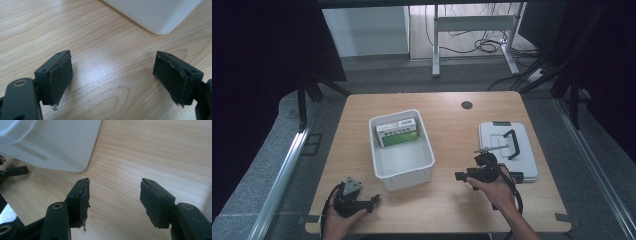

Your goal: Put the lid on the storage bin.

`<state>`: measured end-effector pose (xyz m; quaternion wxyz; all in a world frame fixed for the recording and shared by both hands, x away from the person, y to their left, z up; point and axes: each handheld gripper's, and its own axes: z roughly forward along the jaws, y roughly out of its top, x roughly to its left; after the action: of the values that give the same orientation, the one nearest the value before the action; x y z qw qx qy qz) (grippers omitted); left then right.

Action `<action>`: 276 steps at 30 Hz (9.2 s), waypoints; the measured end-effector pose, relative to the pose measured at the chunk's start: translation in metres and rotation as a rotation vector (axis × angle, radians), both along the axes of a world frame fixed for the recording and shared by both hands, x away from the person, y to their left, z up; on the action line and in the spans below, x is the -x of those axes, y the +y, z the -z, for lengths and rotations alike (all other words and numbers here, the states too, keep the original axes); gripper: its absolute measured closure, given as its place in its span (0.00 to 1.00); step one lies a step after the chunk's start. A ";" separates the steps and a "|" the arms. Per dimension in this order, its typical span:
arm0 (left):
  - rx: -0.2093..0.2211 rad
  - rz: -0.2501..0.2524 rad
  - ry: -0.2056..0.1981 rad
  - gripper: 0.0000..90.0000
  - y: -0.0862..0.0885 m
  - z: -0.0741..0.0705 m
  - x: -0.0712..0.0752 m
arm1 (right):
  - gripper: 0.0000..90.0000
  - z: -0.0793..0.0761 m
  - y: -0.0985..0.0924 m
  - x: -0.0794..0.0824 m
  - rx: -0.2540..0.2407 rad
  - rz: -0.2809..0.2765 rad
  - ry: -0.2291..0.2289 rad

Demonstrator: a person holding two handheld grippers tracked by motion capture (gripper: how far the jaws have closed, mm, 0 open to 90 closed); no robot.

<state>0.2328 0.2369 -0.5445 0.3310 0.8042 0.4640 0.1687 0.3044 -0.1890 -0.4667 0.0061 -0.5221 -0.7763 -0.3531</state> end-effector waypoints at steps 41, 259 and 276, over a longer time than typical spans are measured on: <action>0.002 0.014 0.001 0.17 0.008 0.000 -0.004 | 0.45 -0.075 -0.068 -0.060 0.081 0.131 0.067; -0.007 0.000 0.003 0.15 0.008 0.000 -0.002 | 0.94 -0.160 -0.028 -0.082 -0.029 0.168 0.156; -0.004 -0.003 0.003 0.15 0.007 0.000 -0.002 | 0.93 -0.158 0.005 -0.084 -0.030 0.125 0.180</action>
<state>0.2345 0.2442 -0.5448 0.3285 0.8044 0.4652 0.1691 0.3879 -0.1841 -0.3092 0.0614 -0.5991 -0.7331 -0.3161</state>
